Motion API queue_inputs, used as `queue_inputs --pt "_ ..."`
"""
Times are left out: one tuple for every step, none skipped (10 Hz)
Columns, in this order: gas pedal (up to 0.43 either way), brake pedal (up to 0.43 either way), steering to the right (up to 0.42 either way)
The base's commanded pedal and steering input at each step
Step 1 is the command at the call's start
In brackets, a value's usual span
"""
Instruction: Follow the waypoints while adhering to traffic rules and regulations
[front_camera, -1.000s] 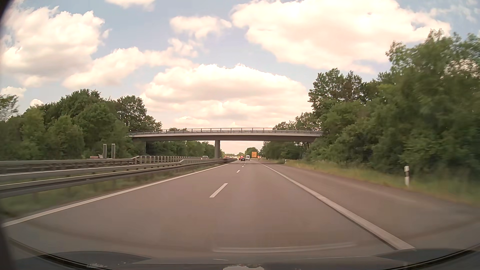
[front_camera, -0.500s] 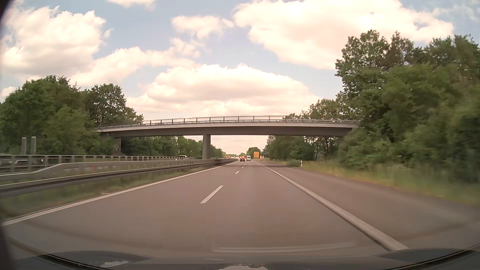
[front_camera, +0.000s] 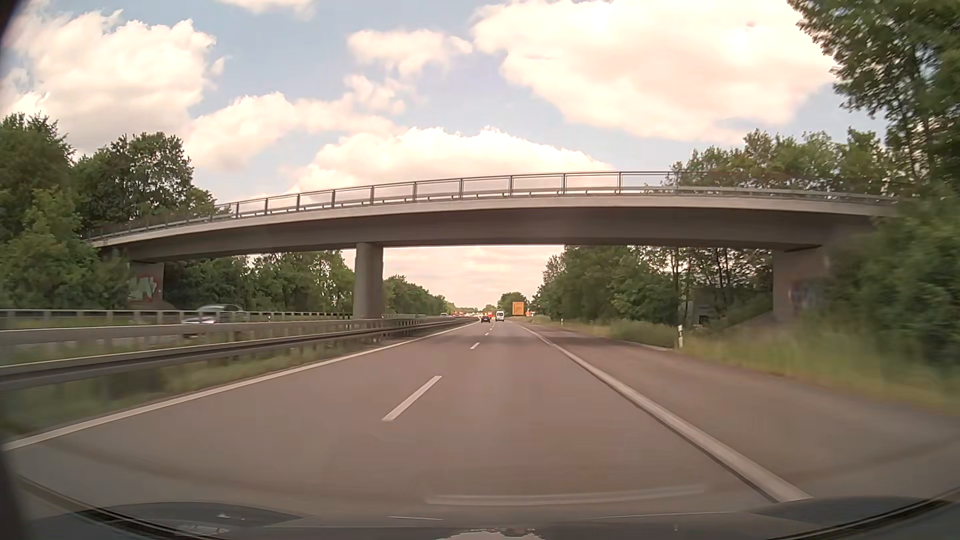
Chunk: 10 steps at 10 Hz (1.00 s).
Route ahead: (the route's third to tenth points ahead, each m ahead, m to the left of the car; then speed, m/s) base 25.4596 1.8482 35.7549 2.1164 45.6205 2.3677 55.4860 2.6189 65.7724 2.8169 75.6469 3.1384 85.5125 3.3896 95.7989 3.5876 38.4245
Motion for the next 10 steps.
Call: queue_inputs --pt "0.319 0.012 -0.003" --pt "0.319 0.006 -0.003" --pt "0.319 0.006 -0.003" --pt "0.319 0.012 -0.003" --pt "0.319 0.012 -0.003" --pt "0.319 0.012 -0.002" --pt "0.319 0.012 -0.002" --pt "0.311 0.012 -0.002" --pt "0.280 0.012 -0.002" --pt "0.268 0.012 -0.001"
